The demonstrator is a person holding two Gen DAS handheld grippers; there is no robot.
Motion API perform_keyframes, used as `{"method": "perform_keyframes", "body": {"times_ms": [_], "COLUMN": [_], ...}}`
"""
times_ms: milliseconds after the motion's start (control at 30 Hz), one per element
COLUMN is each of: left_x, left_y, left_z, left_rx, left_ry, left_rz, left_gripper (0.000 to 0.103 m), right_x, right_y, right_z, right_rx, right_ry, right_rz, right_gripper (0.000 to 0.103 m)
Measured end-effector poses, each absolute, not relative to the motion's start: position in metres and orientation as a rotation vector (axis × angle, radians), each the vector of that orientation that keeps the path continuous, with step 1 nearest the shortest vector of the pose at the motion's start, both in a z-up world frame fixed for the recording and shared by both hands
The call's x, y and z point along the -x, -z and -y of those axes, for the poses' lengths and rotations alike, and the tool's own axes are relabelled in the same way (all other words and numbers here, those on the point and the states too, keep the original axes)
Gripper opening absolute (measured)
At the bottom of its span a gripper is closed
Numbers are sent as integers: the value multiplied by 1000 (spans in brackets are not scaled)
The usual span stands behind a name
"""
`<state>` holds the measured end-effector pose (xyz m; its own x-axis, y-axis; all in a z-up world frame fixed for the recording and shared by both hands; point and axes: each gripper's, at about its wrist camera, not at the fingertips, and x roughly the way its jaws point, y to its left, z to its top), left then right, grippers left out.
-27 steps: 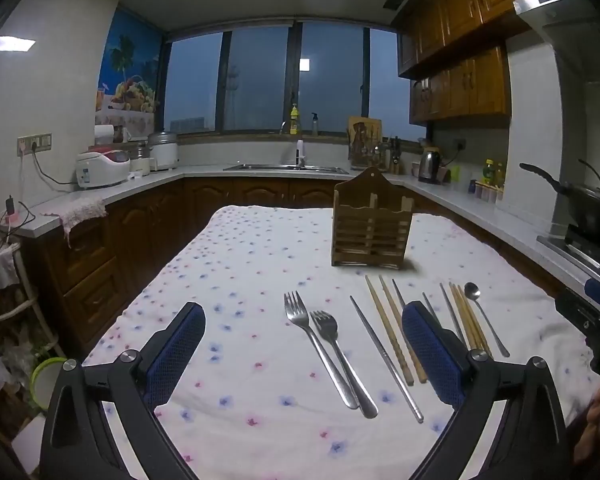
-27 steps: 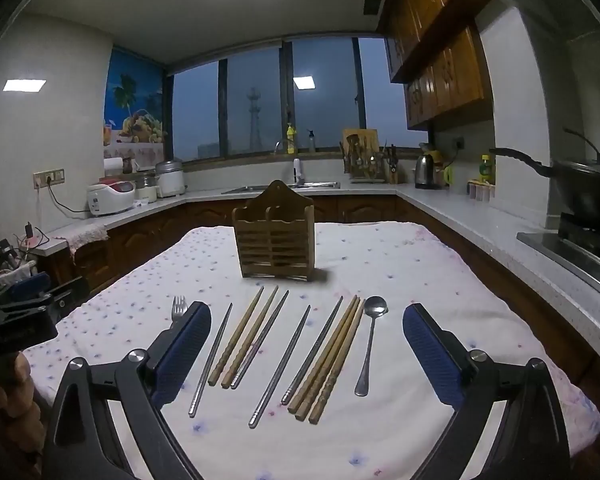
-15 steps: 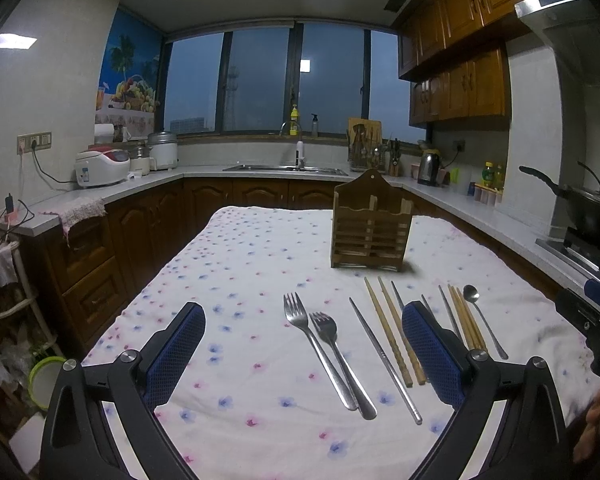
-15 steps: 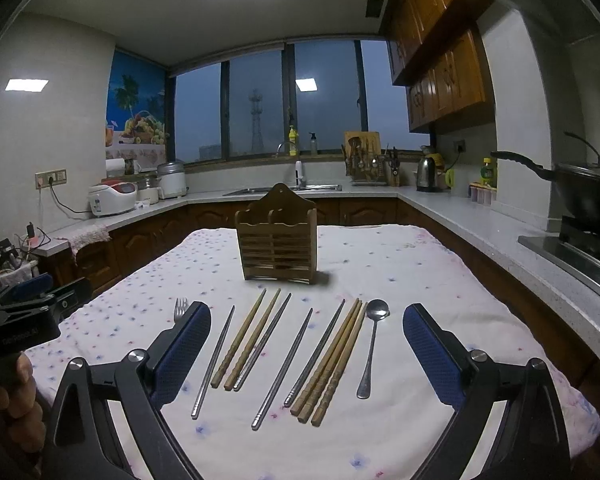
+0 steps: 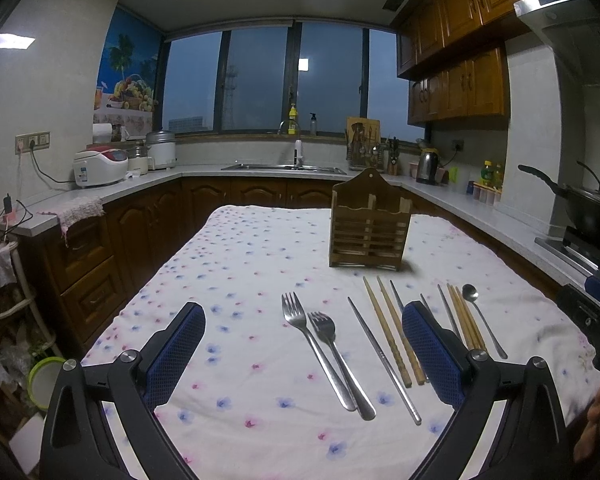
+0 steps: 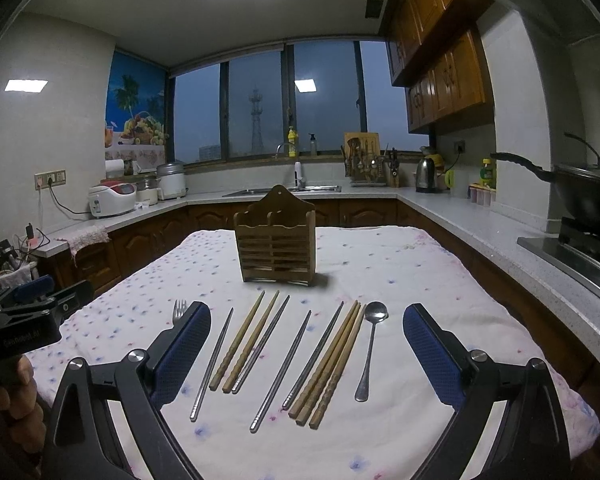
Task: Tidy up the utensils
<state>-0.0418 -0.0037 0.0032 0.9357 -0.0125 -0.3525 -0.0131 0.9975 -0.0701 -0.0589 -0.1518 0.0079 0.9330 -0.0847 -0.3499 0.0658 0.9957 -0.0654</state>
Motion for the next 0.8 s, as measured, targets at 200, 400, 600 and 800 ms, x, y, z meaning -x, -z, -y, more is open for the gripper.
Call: {"method": "perform_keyframes", "body": {"times_ms": [200,400,600,800], "left_x": [42,34,5,-37], "left_y": [-3,-3,-7,-14], "left_z": [4,4,0,4], "left_rx": [73,97,123,119], "left_ry": [-1,19,59,82], "left_rz": [-360,-389,-474,-563], "left_gripper": [100,100,100,98], "right_x": [59,55,36,12], "right_y": [-6,-8,-10,-5], "right_z": [151,155,162,173], "right_rx": [53,49,63,19], "right_ry": [78,75,78,70], "right_rz": [-358,-392,-420,-469], "right_gripper": [98,98,97,92]}}
